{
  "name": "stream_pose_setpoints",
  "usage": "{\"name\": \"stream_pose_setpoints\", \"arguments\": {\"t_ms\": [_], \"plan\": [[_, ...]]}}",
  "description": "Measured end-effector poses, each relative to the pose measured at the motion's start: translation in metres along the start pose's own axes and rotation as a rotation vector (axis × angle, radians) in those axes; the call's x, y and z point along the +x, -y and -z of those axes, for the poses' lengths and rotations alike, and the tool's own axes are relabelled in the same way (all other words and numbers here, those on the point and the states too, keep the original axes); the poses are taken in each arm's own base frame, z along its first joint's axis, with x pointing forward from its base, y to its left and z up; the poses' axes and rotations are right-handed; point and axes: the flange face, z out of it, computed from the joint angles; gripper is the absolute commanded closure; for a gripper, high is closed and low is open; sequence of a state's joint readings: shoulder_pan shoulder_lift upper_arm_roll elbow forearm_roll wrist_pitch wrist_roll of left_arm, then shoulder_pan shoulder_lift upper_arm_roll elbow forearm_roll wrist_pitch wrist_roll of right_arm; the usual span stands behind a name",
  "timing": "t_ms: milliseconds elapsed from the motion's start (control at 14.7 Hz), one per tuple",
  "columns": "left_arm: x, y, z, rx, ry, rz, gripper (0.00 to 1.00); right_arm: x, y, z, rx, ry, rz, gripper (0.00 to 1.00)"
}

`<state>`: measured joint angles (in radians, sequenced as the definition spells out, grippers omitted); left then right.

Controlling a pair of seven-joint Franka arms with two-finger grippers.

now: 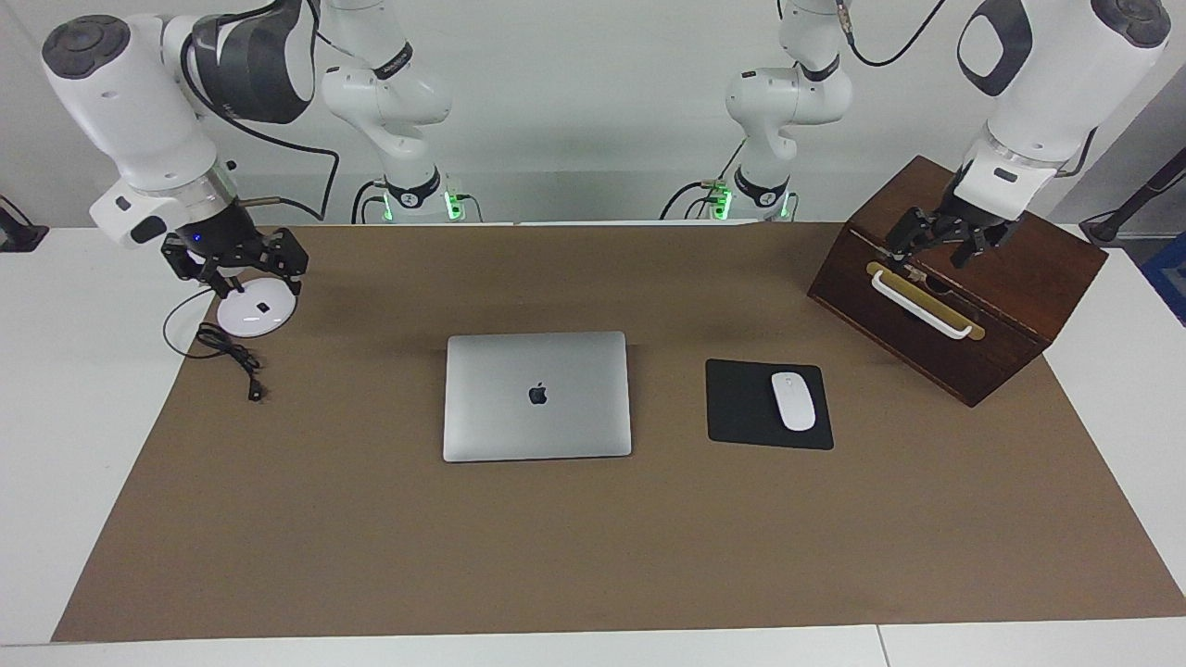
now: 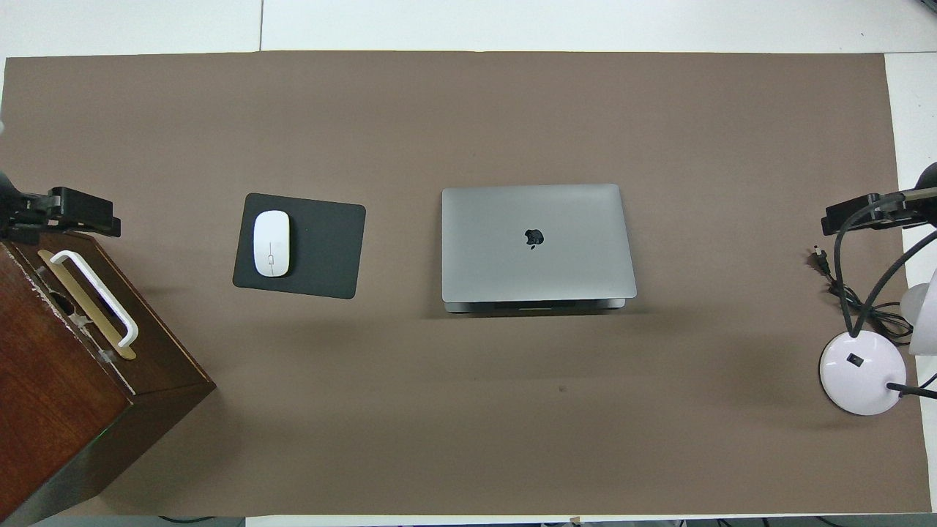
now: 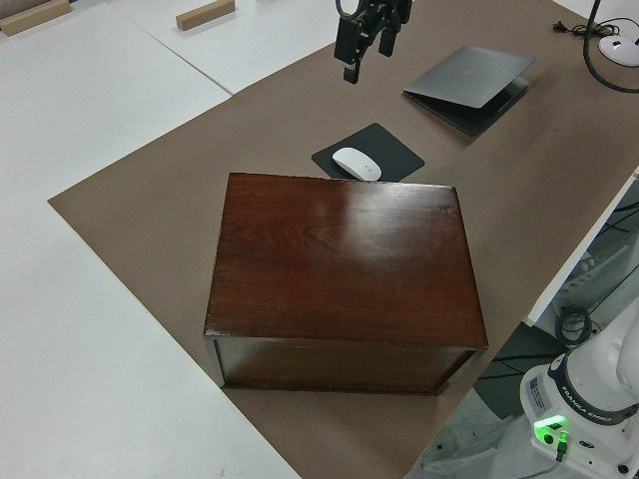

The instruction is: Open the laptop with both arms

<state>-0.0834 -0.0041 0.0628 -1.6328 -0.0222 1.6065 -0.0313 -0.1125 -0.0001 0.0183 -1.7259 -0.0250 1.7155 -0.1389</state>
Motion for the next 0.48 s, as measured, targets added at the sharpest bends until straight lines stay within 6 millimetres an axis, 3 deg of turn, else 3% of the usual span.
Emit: {"name": "stream_pose_setpoints", "arguments": {"t_ms": [478], "plan": [[-0.0004, 0.0, -0.0003, 0.0, 0.001, 0.0, 0.0, 0.0011, -0.0003, 0.0001, -0.001, -0.01, 0.0, 0.0]]}}
